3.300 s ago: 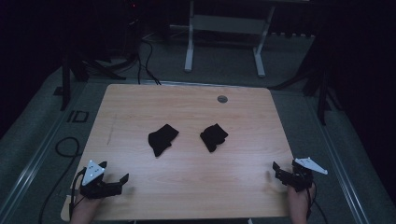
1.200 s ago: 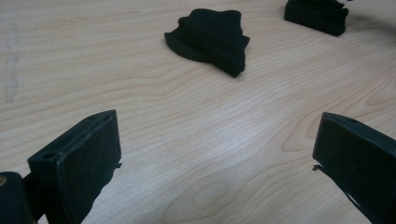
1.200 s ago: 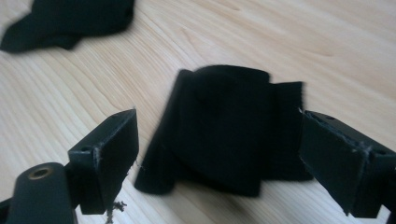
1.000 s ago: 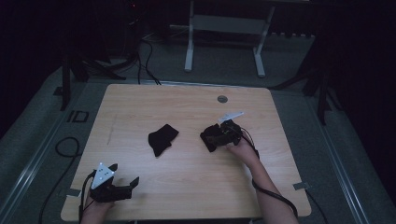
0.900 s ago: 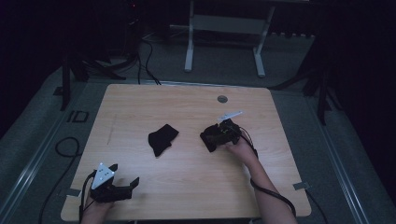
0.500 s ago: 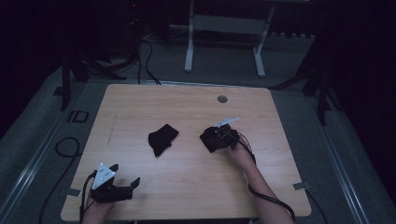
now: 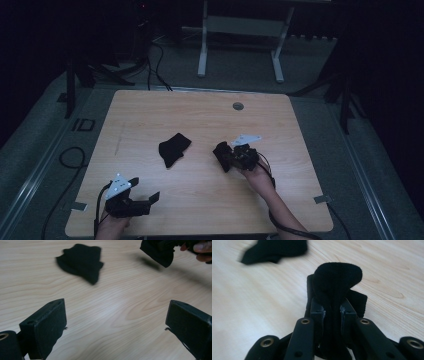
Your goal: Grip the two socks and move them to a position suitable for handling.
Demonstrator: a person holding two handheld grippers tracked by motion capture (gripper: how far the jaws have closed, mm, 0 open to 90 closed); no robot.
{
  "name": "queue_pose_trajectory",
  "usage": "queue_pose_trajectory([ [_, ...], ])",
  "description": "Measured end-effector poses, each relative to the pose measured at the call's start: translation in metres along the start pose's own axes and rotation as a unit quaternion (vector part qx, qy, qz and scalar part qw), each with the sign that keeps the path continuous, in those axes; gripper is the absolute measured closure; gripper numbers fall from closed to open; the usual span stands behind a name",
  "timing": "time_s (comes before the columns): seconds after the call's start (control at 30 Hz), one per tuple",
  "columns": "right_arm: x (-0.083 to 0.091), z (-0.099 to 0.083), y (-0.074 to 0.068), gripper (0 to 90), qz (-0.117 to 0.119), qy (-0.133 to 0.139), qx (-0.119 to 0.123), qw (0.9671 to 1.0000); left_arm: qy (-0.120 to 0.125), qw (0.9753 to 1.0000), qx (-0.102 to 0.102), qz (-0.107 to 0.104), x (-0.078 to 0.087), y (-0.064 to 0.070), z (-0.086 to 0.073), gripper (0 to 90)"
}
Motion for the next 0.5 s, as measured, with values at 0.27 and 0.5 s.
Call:
queue_pose_trajectory([
  [0.27, 0.035, -0.007, -0.027, 77.6, 0.025, 0.035, -0.015, 0.999, -0.02, 0.9986, -0.014, -0.046, -0.016, 0.034, 0.015, 6.0],
  [0.5, 0.038, -0.036, -0.068, 77.3, 0.077, 0.009, 0.008, 0.9969, -0.048, 0.9962, -0.052, -0.05, -0.034, 0.056, 0.013, 7.2],
])
Point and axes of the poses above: each handheld gripper's, and its own axes: x roughly backward along the jaws, z roughly out of its top, y roughly to its right, the point moved 5 cm from there along -x, roughly forward along the jaws, and after that the axes turned 1 degree about y, right-handed, at the moved point
